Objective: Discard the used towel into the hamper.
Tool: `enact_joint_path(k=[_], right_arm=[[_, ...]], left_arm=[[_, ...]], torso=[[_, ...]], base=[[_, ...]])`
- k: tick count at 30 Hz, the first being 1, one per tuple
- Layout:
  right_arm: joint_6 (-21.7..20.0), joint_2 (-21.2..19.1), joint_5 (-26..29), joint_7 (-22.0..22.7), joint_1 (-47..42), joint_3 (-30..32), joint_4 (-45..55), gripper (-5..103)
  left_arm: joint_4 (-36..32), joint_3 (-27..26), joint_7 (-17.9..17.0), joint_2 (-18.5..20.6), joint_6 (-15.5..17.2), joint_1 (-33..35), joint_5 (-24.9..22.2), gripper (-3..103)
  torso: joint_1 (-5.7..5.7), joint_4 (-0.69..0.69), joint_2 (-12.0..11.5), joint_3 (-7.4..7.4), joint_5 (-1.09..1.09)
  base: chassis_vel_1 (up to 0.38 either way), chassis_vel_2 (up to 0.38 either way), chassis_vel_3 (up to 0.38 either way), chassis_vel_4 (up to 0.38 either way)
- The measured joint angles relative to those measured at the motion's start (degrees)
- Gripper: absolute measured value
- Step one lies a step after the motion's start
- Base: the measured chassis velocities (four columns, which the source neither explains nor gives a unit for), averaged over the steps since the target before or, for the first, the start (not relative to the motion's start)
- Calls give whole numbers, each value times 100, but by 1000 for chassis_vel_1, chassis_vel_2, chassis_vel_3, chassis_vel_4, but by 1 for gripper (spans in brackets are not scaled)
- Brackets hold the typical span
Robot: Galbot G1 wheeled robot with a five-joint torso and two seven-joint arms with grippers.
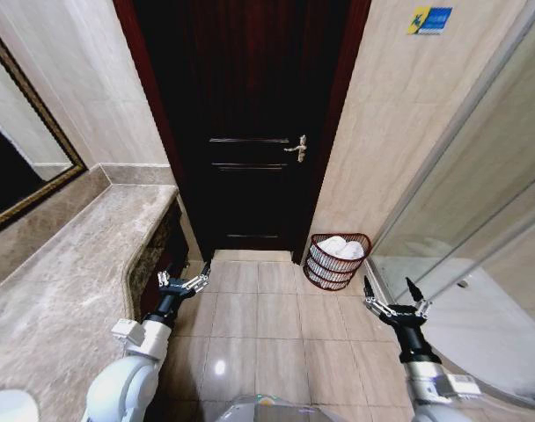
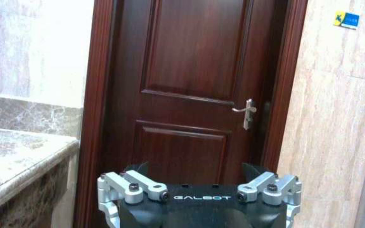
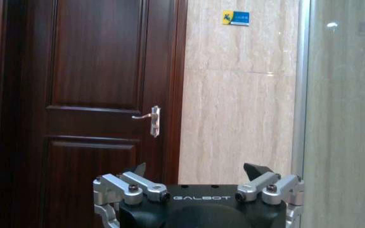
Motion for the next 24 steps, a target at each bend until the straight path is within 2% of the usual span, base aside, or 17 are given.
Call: enact_joint_path(k=[24], right_arm=[[0, 0, 0, 0, 1, 0, 0, 100]], left_arm=[[0, 0, 0, 0, 0, -1, 0, 99]], torso=[[2, 0, -1, 1, -1]], base=[[0, 0, 0, 0]])
